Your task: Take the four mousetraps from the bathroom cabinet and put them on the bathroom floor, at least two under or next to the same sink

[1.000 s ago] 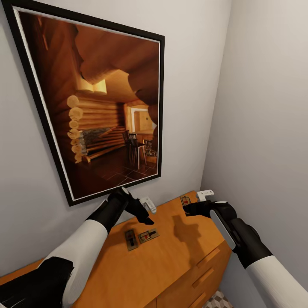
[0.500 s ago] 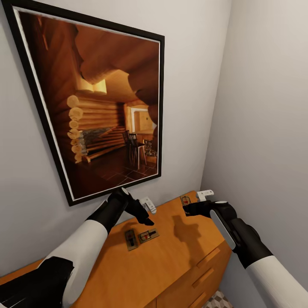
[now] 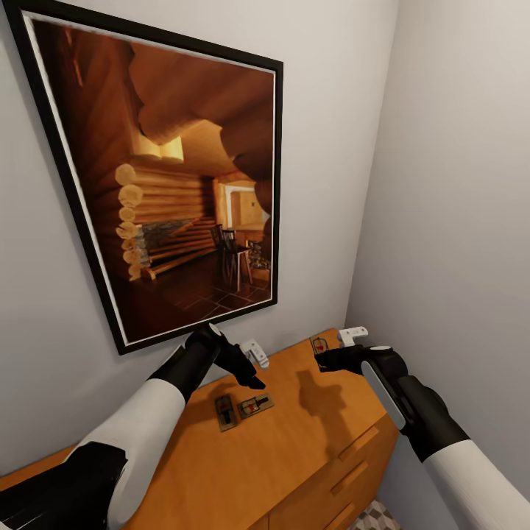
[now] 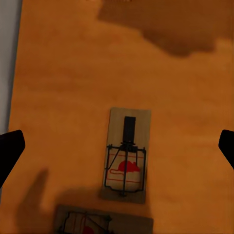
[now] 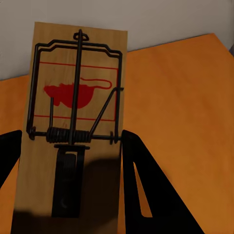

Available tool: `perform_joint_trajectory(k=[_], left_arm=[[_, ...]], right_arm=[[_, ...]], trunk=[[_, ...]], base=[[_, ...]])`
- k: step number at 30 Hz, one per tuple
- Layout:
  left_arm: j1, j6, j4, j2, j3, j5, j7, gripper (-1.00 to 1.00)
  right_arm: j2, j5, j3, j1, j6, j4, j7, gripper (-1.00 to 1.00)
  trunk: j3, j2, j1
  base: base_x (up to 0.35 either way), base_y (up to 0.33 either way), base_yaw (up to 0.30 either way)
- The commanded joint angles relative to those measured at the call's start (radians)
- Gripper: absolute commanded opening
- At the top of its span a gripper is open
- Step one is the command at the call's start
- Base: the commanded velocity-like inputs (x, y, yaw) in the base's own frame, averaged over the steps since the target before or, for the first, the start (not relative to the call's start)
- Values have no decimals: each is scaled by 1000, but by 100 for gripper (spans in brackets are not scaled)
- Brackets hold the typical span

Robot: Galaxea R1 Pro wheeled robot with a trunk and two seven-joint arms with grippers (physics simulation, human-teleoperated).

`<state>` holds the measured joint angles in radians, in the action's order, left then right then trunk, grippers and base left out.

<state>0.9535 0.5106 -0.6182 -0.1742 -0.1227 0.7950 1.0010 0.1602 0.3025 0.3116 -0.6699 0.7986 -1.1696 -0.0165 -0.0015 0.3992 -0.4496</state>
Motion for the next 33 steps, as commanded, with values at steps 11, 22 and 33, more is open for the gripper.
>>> perform_joint_trajectory(k=[11, 22, 33], left_arm=[[-1, 8, -2, 0, 1, 4, 4, 100], [-1, 8, -2, 0, 2, 4, 4, 100], [-1, 8, -2, 0, 1, 4, 4, 100]], right_arm=[[1, 1, 1, 0, 4, -1, -2, -100], [1, 1, 1, 0, 4, -1, -2, -100], [1, 1, 1, 0, 4, -1, -2, -100]], trunk=[[-1, 1, 0], [-1, 1, 0], [-1, 1, 0]], base=[[0, 0, 0], [0, 0, 0], [0, -97, 0]])
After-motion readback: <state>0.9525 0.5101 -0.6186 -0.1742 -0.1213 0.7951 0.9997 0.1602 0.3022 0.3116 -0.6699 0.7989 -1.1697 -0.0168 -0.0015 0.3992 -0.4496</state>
